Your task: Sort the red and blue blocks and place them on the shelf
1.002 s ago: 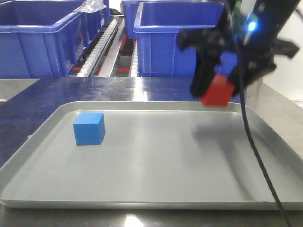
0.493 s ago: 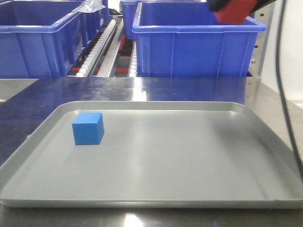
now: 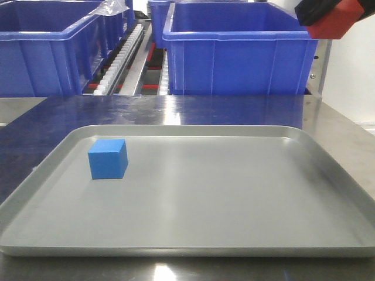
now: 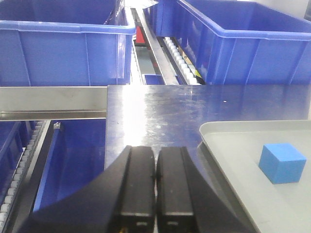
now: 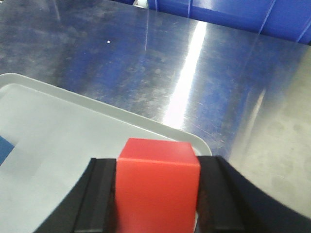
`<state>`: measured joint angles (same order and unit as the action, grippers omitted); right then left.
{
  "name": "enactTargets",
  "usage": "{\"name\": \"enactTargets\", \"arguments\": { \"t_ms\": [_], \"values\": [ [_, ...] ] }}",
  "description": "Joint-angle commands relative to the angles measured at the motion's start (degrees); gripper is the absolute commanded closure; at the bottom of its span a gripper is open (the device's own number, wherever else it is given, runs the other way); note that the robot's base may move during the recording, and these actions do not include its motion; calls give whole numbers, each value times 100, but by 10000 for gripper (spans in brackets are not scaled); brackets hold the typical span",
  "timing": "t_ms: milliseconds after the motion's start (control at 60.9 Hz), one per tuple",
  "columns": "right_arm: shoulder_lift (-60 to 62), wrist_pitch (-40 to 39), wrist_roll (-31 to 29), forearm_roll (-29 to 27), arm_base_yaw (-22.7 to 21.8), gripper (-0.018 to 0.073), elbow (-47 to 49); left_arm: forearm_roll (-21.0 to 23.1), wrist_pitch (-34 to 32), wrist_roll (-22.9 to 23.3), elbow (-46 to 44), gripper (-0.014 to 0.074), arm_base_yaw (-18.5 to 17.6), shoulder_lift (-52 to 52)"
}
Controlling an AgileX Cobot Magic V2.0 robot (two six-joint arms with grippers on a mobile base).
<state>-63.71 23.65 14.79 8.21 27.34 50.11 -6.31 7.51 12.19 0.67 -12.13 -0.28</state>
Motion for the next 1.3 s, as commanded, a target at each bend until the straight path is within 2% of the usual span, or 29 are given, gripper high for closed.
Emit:
{"name": "enactTargets", "arguments": {
  "t_ms": [0,131,477,986,1282],
  "values": [
    [154,-411,-12,106,-56,509,161,-1,-528,9,233,463,-35,-125],
    [166,-425,-12,106,-223,509,161,-1,-528,9,233,463,-35,-125],
    [732,-400,-12,95,-1208,509,-56,-1,-528,9,233,463,-35,-125],
    [2529,-398,-12,3,-2399,509,-1366,-1,-528,9,233,463,-35,-125],
    [3467,-394,-12,-75,-2635,509,-2137,-1,-528,9,233,463,-35,-125]
  ]
}}
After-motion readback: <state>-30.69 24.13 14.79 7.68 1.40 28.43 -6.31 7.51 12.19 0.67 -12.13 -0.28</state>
